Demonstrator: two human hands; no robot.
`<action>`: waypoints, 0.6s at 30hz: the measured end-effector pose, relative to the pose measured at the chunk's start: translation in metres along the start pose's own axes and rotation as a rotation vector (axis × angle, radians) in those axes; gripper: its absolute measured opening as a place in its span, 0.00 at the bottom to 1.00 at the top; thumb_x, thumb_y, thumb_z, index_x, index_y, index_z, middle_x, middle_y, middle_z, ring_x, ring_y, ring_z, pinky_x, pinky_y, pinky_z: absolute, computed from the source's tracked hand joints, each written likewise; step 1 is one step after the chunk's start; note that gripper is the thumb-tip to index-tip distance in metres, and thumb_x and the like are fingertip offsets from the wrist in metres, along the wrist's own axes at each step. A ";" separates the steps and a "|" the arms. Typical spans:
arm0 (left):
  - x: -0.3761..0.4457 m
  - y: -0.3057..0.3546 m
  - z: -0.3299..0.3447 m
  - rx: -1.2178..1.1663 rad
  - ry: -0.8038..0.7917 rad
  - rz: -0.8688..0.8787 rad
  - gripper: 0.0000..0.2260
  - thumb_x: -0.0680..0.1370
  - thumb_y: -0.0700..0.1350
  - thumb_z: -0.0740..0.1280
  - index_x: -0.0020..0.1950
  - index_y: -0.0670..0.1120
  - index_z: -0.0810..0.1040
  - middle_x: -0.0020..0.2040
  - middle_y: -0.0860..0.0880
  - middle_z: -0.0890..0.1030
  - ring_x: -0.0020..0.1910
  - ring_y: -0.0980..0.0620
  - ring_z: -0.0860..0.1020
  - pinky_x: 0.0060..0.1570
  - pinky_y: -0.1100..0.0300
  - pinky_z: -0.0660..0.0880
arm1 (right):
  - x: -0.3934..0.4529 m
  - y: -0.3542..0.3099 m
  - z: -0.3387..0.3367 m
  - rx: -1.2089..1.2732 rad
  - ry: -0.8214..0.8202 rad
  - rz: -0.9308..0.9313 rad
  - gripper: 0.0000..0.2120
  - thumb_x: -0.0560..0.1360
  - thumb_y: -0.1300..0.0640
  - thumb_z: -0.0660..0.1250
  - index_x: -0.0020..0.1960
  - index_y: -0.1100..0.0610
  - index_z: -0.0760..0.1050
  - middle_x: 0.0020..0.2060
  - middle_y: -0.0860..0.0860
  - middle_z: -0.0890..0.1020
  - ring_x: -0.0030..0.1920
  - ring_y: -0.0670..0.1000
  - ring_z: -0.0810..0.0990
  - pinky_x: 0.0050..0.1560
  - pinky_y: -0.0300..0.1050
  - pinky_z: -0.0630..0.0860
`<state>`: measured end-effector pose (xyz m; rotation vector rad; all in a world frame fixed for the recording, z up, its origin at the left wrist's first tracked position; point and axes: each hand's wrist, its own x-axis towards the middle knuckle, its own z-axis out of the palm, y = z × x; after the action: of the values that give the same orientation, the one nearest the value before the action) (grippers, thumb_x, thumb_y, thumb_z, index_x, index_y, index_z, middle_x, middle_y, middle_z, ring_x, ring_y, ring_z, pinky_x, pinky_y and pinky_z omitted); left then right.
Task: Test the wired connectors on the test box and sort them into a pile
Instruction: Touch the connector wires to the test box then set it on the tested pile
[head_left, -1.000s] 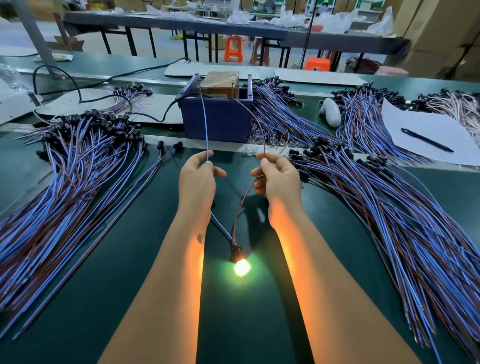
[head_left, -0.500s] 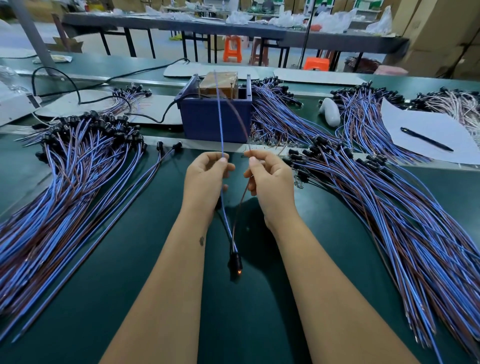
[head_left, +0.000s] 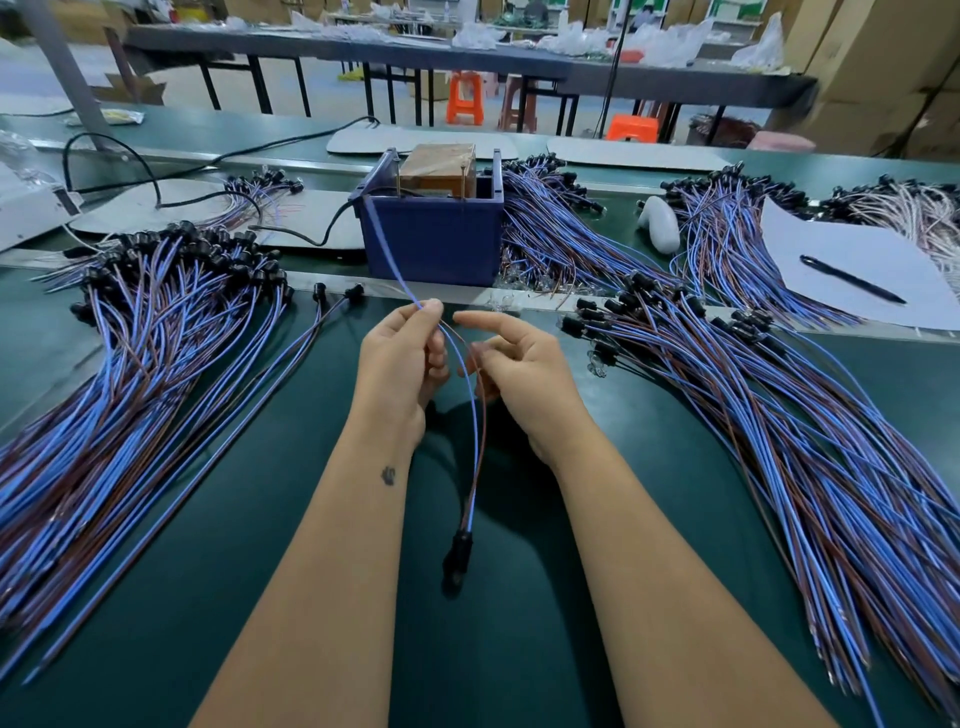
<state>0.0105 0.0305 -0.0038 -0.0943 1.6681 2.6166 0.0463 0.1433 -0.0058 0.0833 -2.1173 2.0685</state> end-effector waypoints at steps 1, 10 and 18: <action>0.001 0.001 -0.001 -0.064 0.003 -0.009 0.10 0.81 0.41 0.64 0.39 0.47 0.72 0.25 0.54 0.71 0.24 0.58 0.66 0.25 0.66 0.65 | 0.000 0.000 -0.001 -0.042 -0.045 -0.019 0.20 0.76 0.70 0.65 0.64 0.54 0.77 0.35 0.53 0.77 0.29 0.43 0.72 0.35 0.36 0.73; -0.001 0.001 -0.007 -0.144 0.059 0.052 0.08 0.79 0.39 0.68 0.42 0.50 0.77 0.33 0.56 0.81 0.32 0.60 0.78 0.33 0.68 0.75 | 0.006 0.003 -0.011 0.191 0.028 -0.029 0.14 0.84 0.49 0.55 0.58 0.43 0.79 0.49 0.47 0.82 0.40 0.45 0.78 0.40 0.37 0.75; -0.027 -0.013 0.016 0.415 -0.458 0.268 0.08 0.71 0.32 0.74 0.42 0.45 0.84 0.36 0.50 0.85 0.36 0.58 0.80 0.41 0.68 0.75 | 0.016 0.002 -0.048 0.153 0.388 -0.009 0.15 0.85 0.57 0.51 0.46 0.56 0.73 0.22 0.44 0.73 0.24 0.43 0.71 0.29 0.36 0.70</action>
<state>0.0374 0.0501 -0.0067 0.7228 2.0872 2.1382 0.0350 0.1924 -0.0040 -0.2661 -1.7267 2.0396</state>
